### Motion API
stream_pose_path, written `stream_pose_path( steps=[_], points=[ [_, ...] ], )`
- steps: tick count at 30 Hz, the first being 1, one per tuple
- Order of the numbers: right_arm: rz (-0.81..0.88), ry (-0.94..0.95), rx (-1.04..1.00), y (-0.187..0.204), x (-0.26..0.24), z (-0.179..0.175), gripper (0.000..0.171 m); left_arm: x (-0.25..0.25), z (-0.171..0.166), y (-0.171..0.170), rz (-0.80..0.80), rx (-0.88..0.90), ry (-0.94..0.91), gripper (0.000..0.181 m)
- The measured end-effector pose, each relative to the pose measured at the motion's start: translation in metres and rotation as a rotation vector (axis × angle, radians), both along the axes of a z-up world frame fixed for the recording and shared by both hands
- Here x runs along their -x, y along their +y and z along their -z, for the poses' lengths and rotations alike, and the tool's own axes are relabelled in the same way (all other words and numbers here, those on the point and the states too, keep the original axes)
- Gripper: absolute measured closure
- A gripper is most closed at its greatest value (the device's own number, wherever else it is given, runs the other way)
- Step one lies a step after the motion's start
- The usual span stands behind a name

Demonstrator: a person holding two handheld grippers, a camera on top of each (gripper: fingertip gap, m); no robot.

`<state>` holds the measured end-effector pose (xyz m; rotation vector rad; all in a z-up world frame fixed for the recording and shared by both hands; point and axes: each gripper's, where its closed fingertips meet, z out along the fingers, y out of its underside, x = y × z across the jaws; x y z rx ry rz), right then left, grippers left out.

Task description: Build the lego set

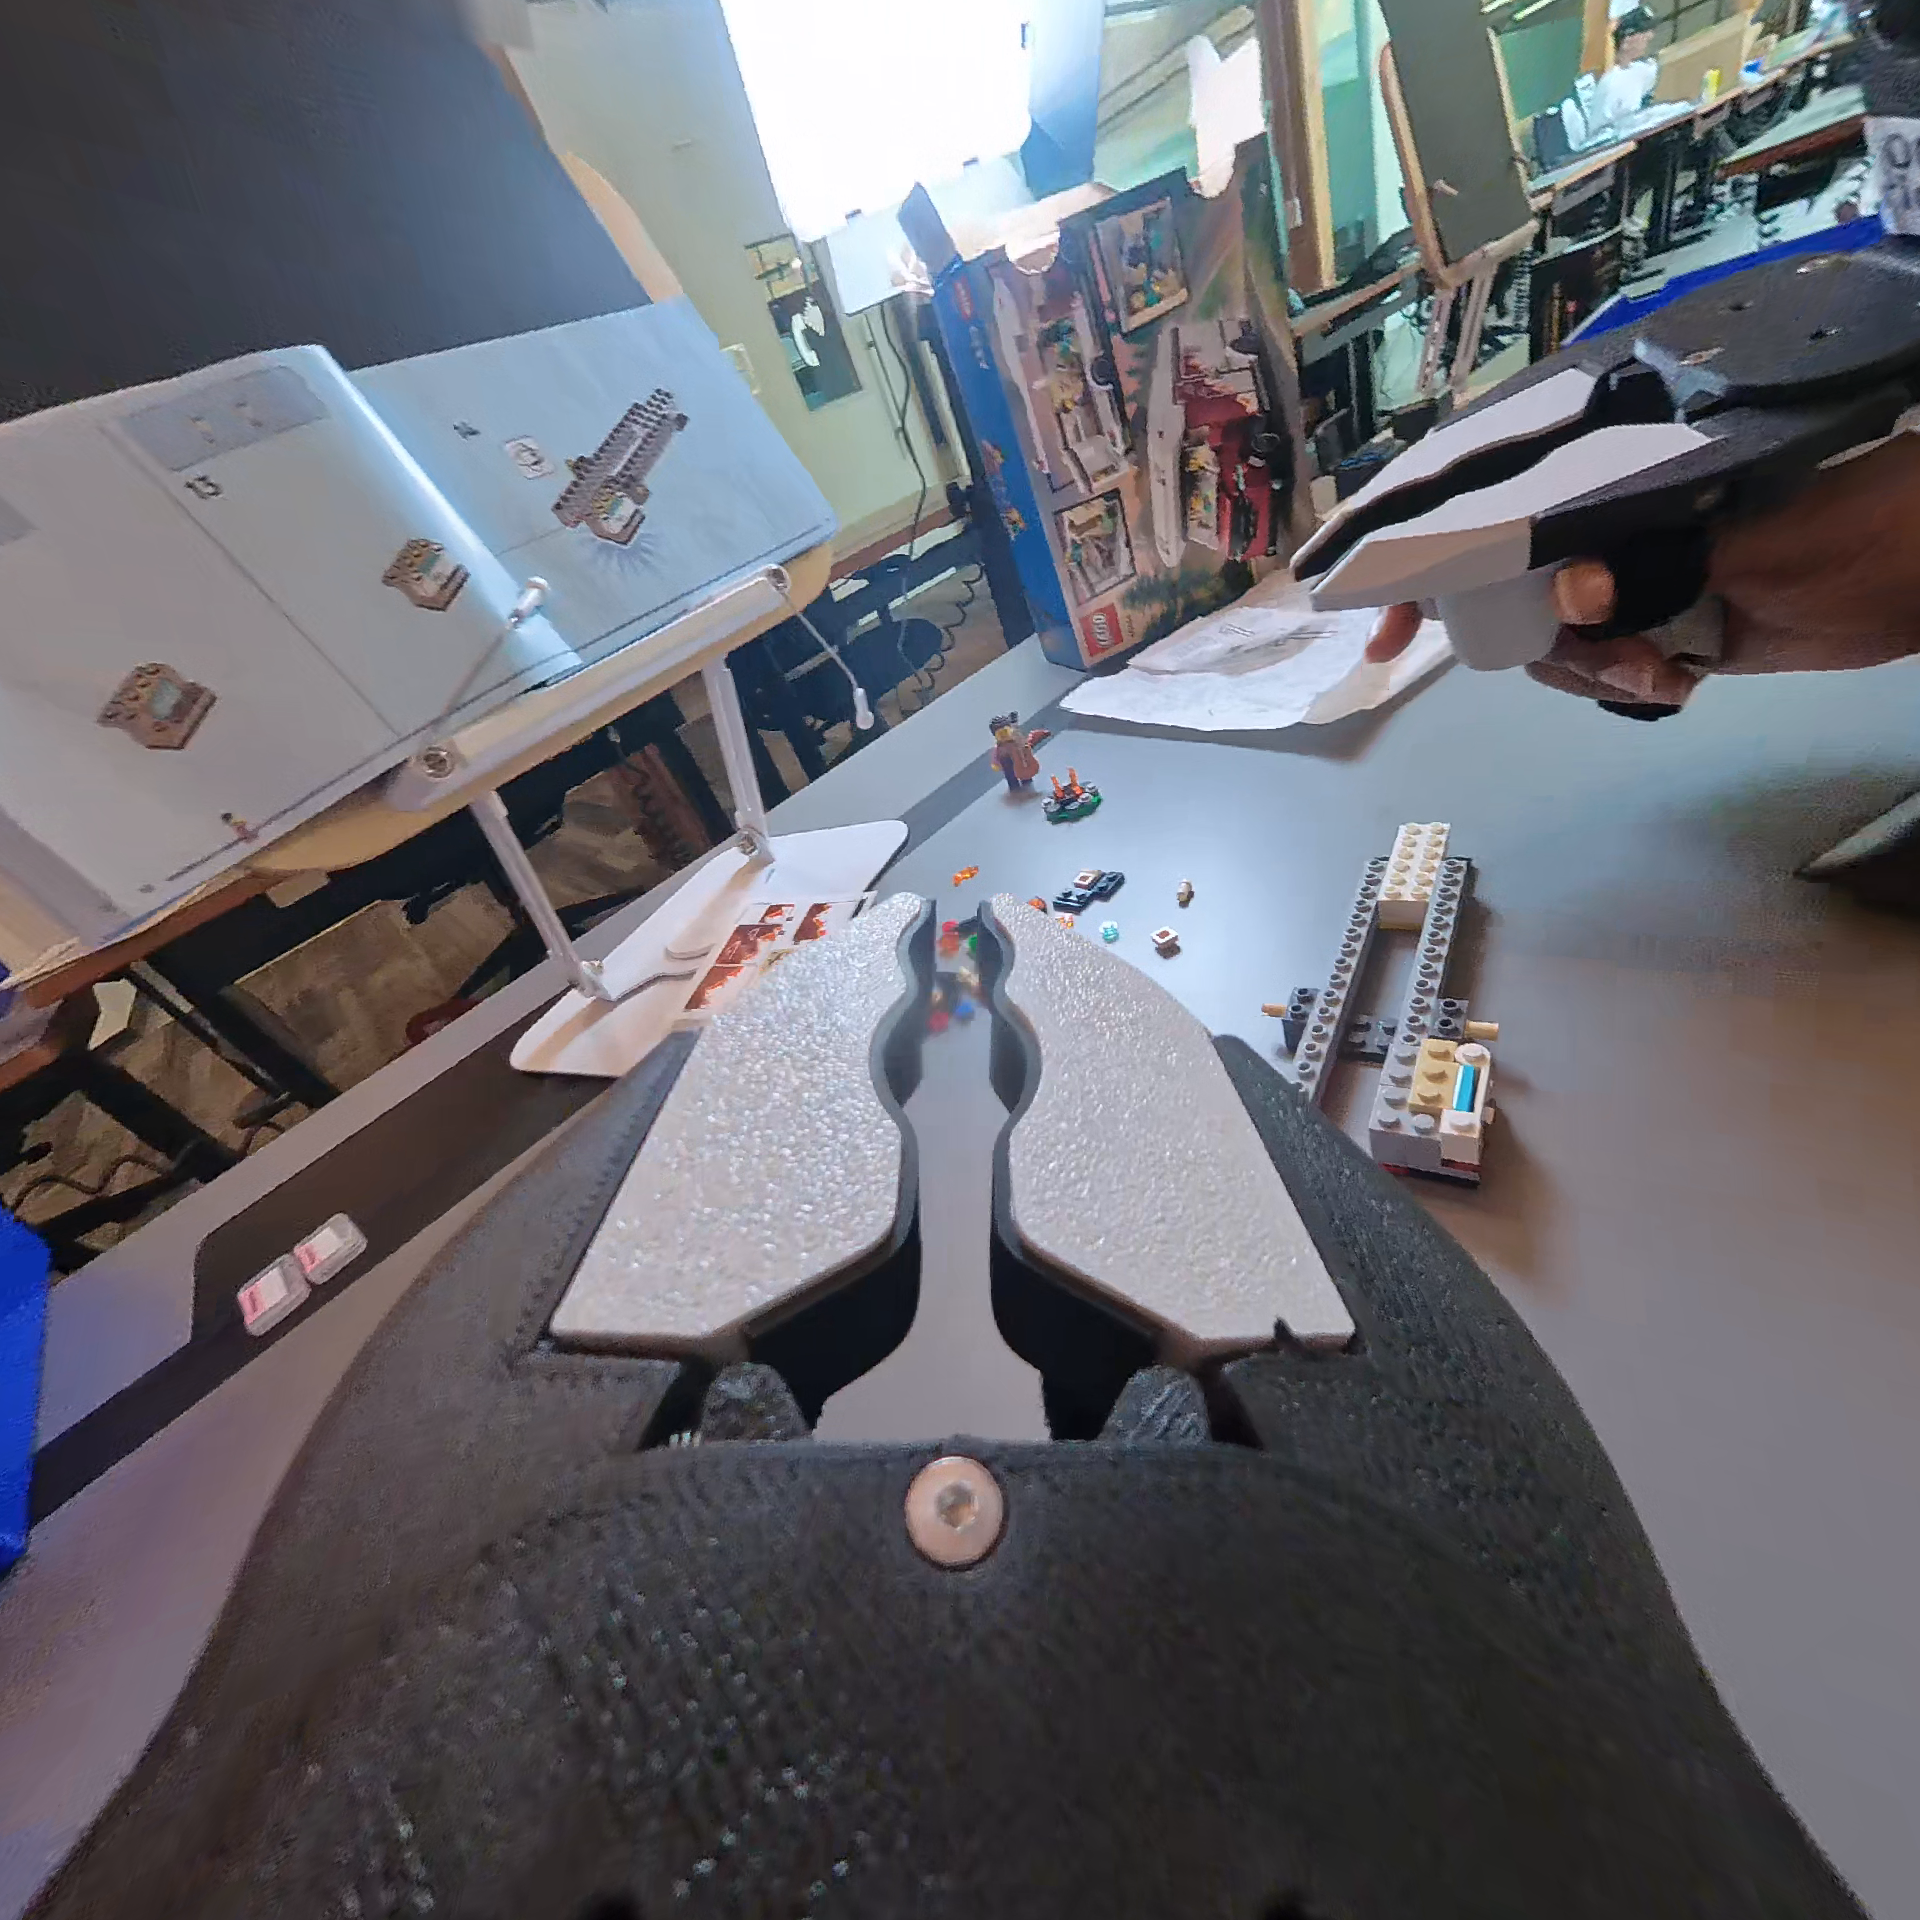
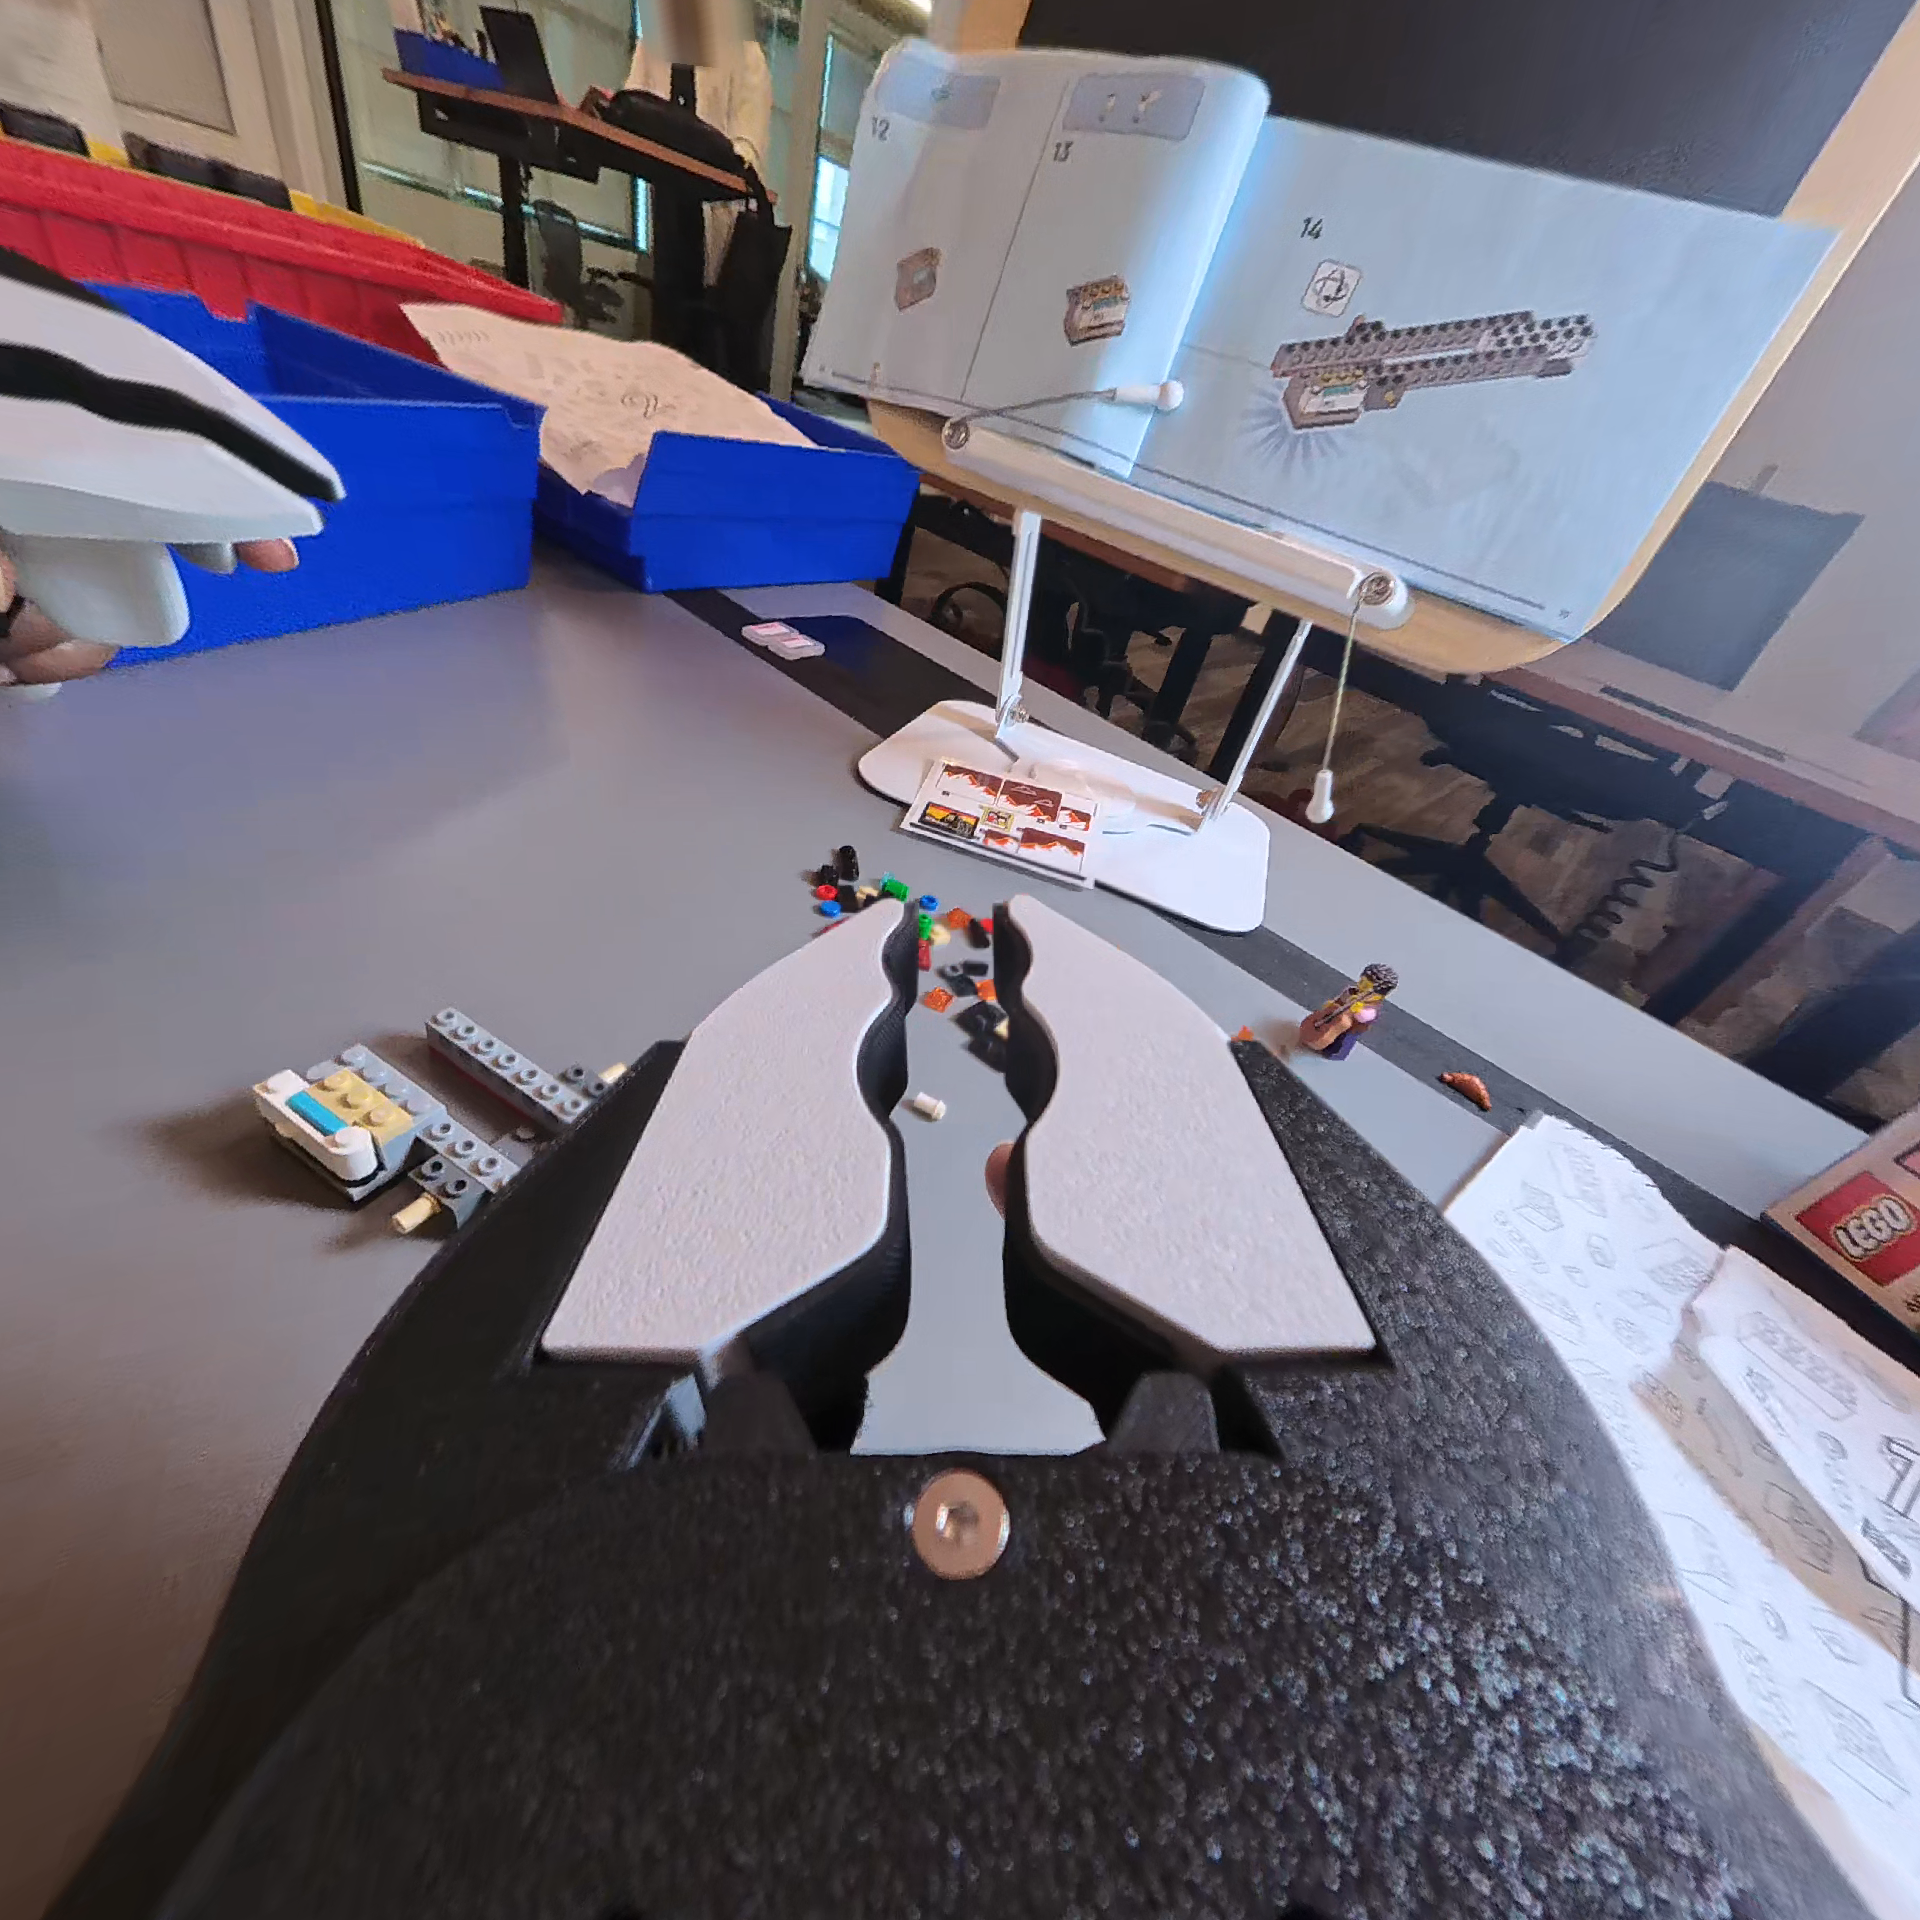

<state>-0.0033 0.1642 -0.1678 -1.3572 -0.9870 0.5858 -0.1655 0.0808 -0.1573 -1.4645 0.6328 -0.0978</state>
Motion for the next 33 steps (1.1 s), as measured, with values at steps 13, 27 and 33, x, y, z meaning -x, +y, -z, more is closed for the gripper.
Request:
stream_pose_path(
  steps=[13,27,33],
  points=[
    [-0.096,-0.043,0.002,-0.02,-0.01,0.018,0.154,0.016,0.04,0.016,0.005,0.141,-0.036,0.163],
    [-0.096,-0.023,0.067,-0.014,-0.009,0.026,0.154,0.012,0.035,0.013,0.021,0.126,-0.046,0.146],
    [-0.11,-0.007,0.094,-0.012,-0.01,0.026,0.153,0.012,0.04,0.014,0.04,0.156,-0.069,0.146]
  ],
)
